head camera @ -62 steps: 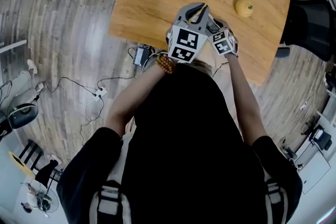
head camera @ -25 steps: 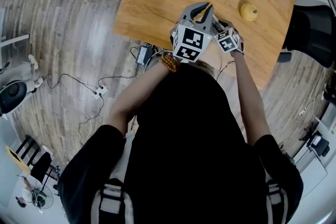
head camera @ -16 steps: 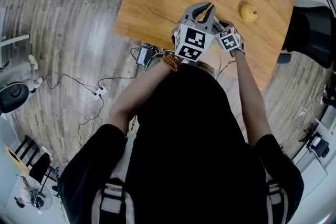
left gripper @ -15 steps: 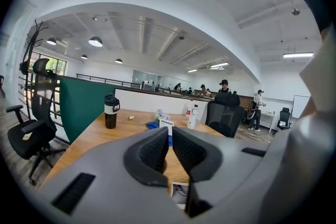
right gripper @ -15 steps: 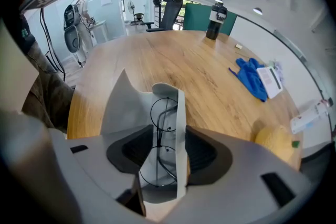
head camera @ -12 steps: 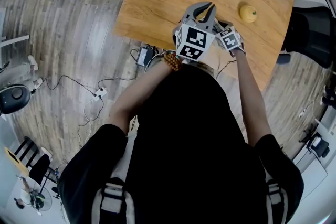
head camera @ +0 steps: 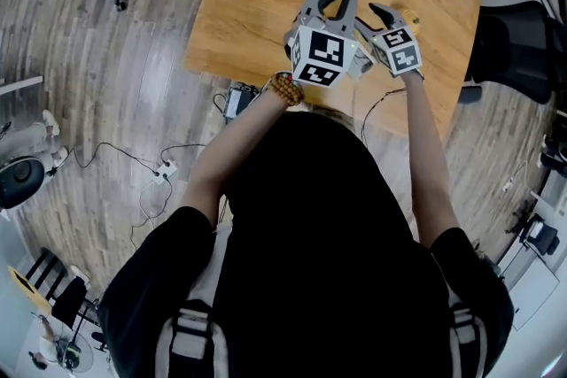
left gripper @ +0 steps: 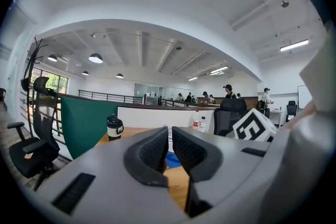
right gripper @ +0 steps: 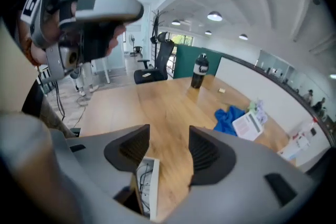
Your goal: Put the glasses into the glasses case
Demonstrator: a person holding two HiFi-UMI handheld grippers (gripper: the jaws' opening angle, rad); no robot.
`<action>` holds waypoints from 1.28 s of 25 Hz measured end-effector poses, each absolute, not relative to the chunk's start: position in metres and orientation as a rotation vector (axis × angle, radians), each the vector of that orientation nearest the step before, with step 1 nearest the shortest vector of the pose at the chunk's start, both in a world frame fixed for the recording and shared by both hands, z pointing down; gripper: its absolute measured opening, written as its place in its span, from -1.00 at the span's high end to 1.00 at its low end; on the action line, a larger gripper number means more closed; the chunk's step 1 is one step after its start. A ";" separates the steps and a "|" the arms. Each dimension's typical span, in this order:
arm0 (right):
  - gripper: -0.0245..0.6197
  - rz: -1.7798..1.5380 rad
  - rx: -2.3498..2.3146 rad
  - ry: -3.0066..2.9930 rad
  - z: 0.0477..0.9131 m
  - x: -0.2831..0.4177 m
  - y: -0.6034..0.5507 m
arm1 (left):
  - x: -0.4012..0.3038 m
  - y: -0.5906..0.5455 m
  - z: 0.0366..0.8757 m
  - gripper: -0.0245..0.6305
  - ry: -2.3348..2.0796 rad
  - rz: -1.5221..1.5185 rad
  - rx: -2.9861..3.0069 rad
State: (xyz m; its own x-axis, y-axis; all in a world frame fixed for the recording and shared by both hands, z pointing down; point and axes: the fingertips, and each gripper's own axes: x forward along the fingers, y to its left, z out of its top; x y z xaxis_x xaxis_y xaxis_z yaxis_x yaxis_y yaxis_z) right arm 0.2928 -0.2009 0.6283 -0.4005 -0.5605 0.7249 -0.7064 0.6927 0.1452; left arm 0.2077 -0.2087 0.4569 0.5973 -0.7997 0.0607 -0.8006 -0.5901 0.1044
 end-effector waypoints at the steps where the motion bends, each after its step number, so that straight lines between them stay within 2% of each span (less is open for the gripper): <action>1: 0.16 0.210 0.998 -2.133 0.611 0.292 -0.207 | 0.206 -0.212 0.453 0.80 -1.372 -0.001 2.702; 12: 0.32 -0.250 1.392 -2.253 0.417 0.304 -0.241 | 0.188 -0.231 0.390 0.80 -1.491 -0.179 2.737; 15: 0.56 -0.447 1.564 -2.366 0.358 0.299 -0.223 | 0.192 -0.227 0.376 0.80 -1.508 -0.219 2.776; 17: 0.61 -0.520 1.656 -2.375 0.336 0.300 -0.211 | 0.193 -0.222 0.374 0.80 -1.513 -0.233 2.776; 25: 0.90 -0.532 1.858 -2.236 0.351 0.304 -0.183 | 0.197 -0.204 0.380 0.81 -1.524 -0.220 2.804; 32: 0.90 -0.283 1.910 -2.249 0.393 0.298 -0.175 | 0.202 -0.186 0.412 0.81 -1.471 -0.124 2.797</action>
